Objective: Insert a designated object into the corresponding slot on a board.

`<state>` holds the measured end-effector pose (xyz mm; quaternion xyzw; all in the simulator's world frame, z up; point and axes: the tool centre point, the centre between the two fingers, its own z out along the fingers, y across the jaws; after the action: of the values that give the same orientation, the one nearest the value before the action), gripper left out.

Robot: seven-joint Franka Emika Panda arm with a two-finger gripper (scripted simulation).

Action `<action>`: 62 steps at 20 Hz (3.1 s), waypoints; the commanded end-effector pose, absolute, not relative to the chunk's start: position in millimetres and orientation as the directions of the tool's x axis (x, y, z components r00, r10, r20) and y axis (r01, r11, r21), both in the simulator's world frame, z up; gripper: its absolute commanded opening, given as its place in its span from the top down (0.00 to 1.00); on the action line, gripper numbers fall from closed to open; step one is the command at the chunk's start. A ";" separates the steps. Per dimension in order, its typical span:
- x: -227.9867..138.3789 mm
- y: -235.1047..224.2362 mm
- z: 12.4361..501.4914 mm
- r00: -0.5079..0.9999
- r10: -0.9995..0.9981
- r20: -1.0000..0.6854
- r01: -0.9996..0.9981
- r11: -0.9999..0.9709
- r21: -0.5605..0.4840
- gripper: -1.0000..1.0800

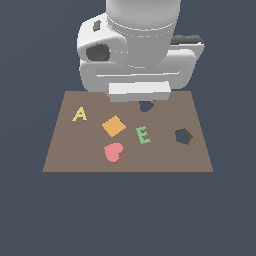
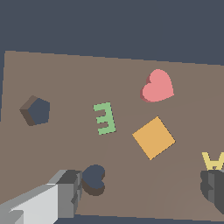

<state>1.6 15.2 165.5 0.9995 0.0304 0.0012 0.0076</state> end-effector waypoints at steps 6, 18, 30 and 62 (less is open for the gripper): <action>5.0 12.4 160.7 0.997 0.072 0.002 0.072 -0.997 0.015 0.04; 39.8 -12.3 114.5 0.985 0.175 0.001 0.175 -0.985 0.008 0.04; 84.8 -34.3 61.9 0.956 0.293 0.000 0.293 -0.956 0.001 0.04; 97.0 -37.9 29.9 0.947 0.321 0.000 0.321 -0.947 0.000 1.00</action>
<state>97.0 -38.2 30.5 0.9867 0.1624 0.0000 0.0001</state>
